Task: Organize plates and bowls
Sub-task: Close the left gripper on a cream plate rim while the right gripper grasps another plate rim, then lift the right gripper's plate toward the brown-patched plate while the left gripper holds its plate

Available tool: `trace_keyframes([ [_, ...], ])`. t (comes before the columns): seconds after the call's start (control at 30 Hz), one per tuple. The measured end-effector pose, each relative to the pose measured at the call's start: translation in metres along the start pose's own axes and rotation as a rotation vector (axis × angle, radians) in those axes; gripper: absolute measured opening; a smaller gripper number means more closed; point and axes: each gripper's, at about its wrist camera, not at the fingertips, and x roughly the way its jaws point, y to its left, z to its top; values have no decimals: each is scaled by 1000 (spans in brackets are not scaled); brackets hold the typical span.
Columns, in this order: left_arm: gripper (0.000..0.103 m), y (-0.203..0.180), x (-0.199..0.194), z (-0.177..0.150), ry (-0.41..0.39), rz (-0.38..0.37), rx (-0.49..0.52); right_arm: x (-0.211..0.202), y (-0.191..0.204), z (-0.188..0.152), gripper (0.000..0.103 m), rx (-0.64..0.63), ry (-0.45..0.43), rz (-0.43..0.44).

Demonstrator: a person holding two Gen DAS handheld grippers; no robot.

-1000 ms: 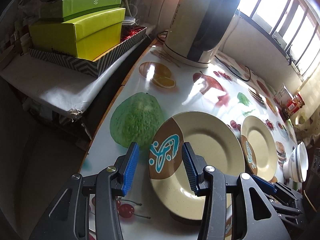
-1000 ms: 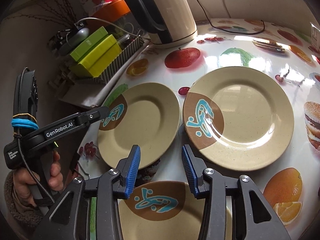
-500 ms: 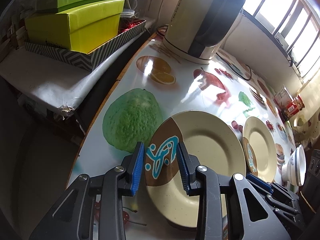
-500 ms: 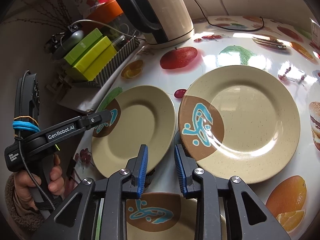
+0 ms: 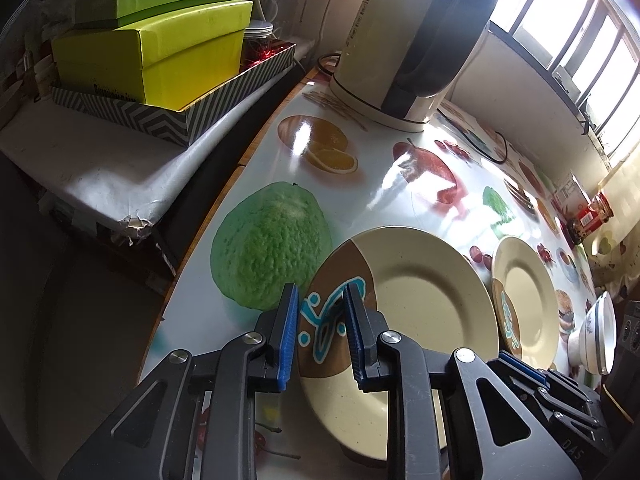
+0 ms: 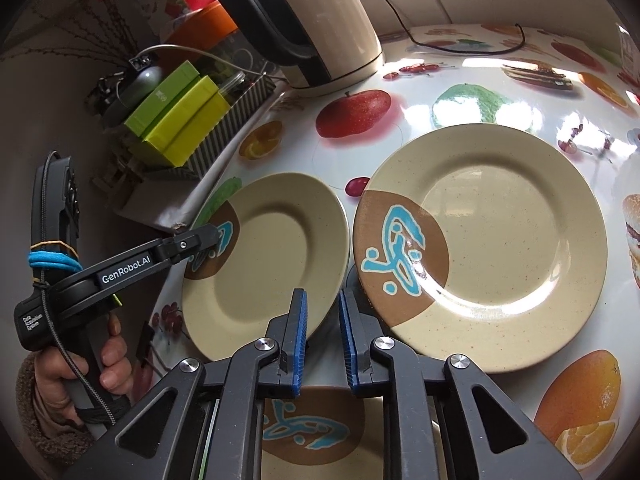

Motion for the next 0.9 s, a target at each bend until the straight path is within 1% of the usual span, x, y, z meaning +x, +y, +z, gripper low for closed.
trace_keyframes([
  [0.3, 24, 4, 2, 3, 0, -33, -19, 1, -3, 0, 16, 17, 0, 11],
  [0.5, 24, 3, 1, 2, -4, -23, -9, 1, -3, 0, 16, 27, -1, 16],
  [0.9, 23, 4, -7, -1, -13, -36, -24, -3, -3, -2, 16, 23, -8, 9],
])
